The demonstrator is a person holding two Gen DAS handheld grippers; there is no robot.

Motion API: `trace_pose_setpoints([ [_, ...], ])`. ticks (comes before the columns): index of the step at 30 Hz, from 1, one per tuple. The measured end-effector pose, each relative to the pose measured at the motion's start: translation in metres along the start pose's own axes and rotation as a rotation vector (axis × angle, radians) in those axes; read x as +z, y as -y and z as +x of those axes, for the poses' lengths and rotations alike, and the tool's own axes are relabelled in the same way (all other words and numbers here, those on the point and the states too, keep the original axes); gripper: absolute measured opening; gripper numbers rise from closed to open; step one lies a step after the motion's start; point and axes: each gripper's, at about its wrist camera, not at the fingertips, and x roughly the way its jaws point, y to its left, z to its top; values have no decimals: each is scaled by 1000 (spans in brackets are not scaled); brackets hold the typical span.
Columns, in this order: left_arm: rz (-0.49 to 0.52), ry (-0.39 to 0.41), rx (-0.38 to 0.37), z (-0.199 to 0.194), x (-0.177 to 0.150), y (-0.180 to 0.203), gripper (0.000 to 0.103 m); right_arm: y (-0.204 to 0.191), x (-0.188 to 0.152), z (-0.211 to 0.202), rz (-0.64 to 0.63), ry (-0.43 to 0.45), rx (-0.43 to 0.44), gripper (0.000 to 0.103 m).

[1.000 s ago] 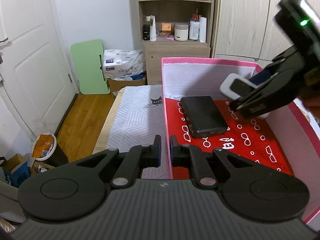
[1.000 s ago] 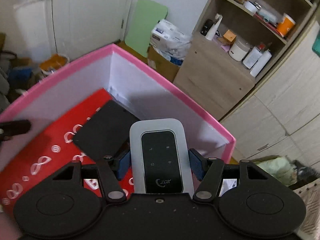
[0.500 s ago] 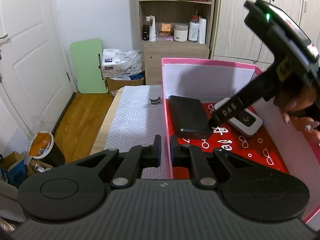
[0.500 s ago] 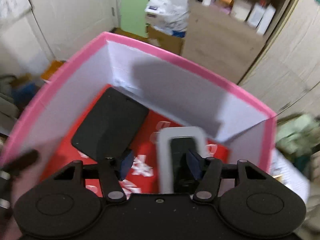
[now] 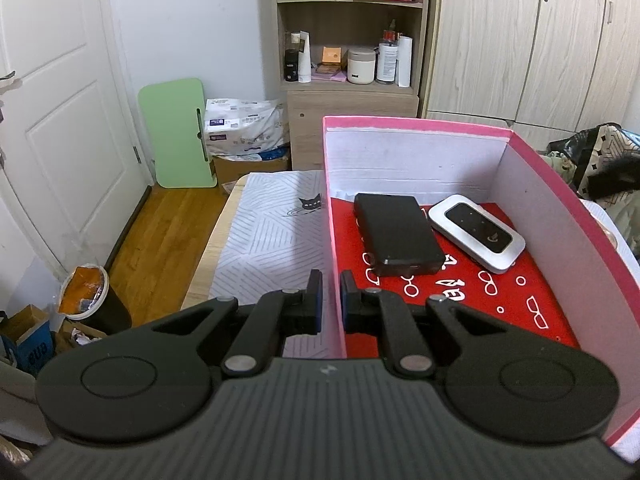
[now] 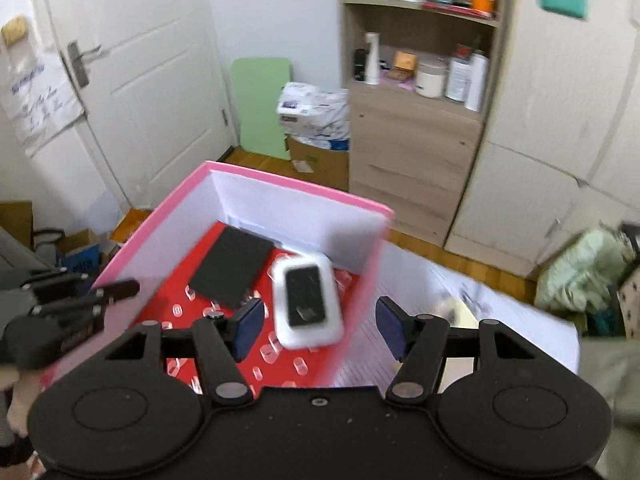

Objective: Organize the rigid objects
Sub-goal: 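Return the right gripper to the table and grasp the black phone battery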

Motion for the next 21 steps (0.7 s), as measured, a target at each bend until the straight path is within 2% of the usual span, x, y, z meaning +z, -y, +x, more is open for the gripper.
trace_pose_setpoints([
  [5,12,-2,8,0,0,2,10,34,-43,-39,75,55,-33,67],
  [9,16,-1,17,-1,0,2,10,53,-79,-49,119,61,-46,67],
  [15,32,-1,23,-1,1,4,10,72,-123,-28,206,18,-21,67],
  [18,36,-2,28,0,1,5,10,83,-135,-10,296,2,41,67],
  [21,41,-3,33,0,1,6,10,87,-135,12,342,-23,67,67],
])
